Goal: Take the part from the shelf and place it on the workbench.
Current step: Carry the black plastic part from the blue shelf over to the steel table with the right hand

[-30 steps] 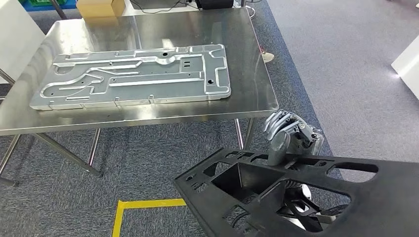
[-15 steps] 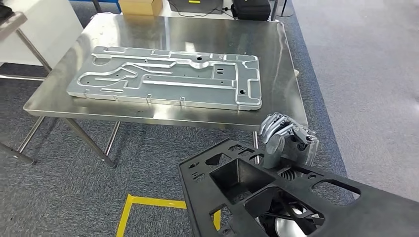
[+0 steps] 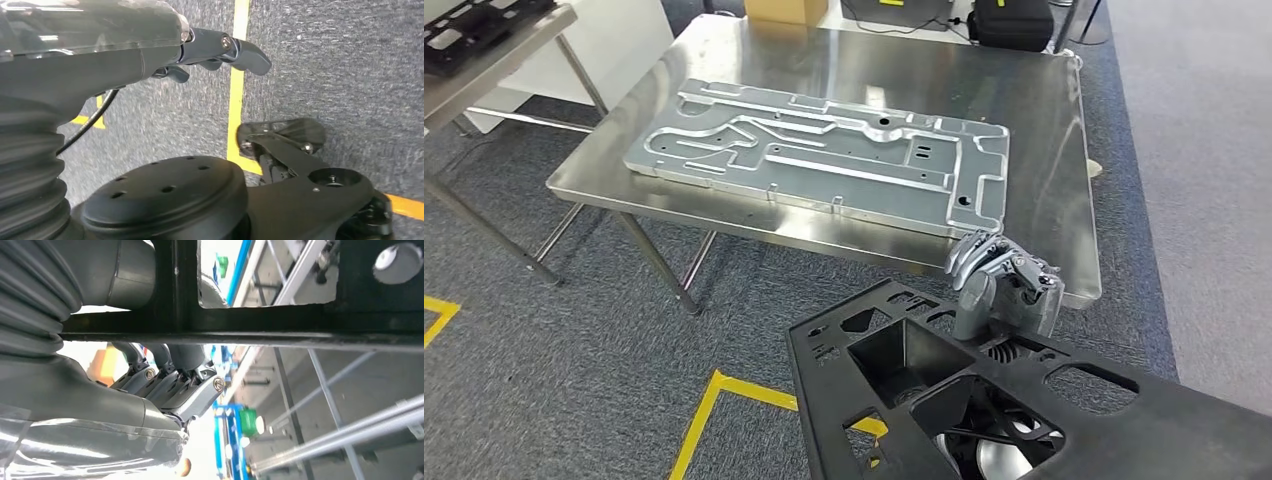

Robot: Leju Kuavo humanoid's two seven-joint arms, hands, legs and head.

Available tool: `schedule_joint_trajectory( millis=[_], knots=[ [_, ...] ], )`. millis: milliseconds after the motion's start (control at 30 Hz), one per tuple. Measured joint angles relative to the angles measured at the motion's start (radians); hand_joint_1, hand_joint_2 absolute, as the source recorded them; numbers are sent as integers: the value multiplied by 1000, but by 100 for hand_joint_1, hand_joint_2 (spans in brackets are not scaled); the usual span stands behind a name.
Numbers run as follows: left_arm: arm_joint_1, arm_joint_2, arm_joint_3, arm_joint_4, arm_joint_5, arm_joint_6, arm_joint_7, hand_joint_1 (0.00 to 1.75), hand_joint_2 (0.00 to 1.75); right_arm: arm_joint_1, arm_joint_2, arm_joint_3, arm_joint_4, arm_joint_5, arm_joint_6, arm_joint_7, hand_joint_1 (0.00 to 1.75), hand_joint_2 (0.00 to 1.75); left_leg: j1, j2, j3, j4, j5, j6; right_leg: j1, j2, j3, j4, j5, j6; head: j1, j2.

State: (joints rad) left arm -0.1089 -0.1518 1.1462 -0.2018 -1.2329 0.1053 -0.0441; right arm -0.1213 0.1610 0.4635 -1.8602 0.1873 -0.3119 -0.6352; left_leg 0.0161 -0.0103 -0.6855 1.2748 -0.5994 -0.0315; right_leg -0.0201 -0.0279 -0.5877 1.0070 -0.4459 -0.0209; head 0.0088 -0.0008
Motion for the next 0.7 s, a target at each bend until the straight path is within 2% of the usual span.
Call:
schedule_joint_trajectory(
  millis=[33,67,133,167,200,233,300,367,433,467,500,533,567,633,667,700],
  knots=[
    [-1,0,0,0,0,0,0,0,175,0,0,0,1,0,1,0,164,175,2,4,-1,0,13,-3,0,-14,2,0,-2,2,0,0],
    [-1,0,0,0,0,0,0,0,175,0,0,0,1,0,2,0,164,175,3,10,19,-40,44,-4,-1,-27,5,1,-5,4,0,0],
    [2,0,0,0,0,2,1,0,175,0,0,0,2,0,5,0,164,175,2,49,87,-176,110,-2,1,-47,11,7,-12,12,-1,0],
    [4,1,1,0,1,4,1,0,175,-1,0,0,2,0,7,0,164,175,-1,65,112,-228,129,3,3,-56,12,10,-16,17,-1,0],
    [5,0,1,0,3,4,0,0,175,-1,0,0,2,0,8,0,164,175,-4,76,124,-257,135,10,6,-65,13,12,-18,22,-1,0],
    [5,0,1,0,4,5,0,0,175,-1,0,0,2,0,9,0,164,175,-8,72,122,-263,132,17,8,-74,14,12,-19,28,-1,0],
    [9,0,3,0,7,6,-2,0,175,-2,0,0,2,0,10,0,164,175,-6,49,119,-266,137,33,6,-87,19,11,-22,40,-1,0],
    [12,1,5,0,9,7,-5,0,175,-4,1,0,2,0,11,-1,164,175,-3,28,123,-273,144,48,1,-52,7,50,-54,50,0,0],
    [10,1,6,0,11,9,-9,0,175,-3,1,-1,3,0,15,-2,164,175,-3,7,123,-275,148,57,-2,2,-43,163,-119,53,1,0],
    [8,1,6,0,11,10,-11,0,175,-1,1,-1,4,0,17,-2,164,175,-5,-5,122,-275,149,58,-2,14,-76,228,-146,53,1,0],
    [9,1,6,0,11,11,-11,0,175,0,1,-2,5,0,20,-2,164,175,-7,-18,121,-274,150,59,-1,20,-99,273,-157,52,1,0],
    [9,1,7,0,11,12,-12,0,175,0,1,-2,5,0,22,-2,164,175,-9,-29,121,-273,150,60,0,23,-108,285,-148,50,1,0],
    [10,1,7,0,11,13,-11,0,175,0,1,-2,5,0,24,-2,164,175,-11,-39,121,-272,149,60,1,24,-98,259,-120,45,1,0],
    [10,1,7,0,11,15,-10,0,175,-2,1,-3,5,0,25,-2,164,175,-13,-54,124,-270,148,60,7,33,-43,132,-46,30,1,0],
    [10,0,7,0,10,15,-9,0,175,-3,1,-4,5,0,26,-2,164,175,-15,-60,124,-268,146,57,10,38,-19,73,-23,22,1,0],
    [10,0,7,0,9,16,-7,0,175,-4,2,-4,5,0,26,-2,164,175,-16,-64,122,-267,146,54,13,42,-4,36,-12,16,0,0]
  ],
)
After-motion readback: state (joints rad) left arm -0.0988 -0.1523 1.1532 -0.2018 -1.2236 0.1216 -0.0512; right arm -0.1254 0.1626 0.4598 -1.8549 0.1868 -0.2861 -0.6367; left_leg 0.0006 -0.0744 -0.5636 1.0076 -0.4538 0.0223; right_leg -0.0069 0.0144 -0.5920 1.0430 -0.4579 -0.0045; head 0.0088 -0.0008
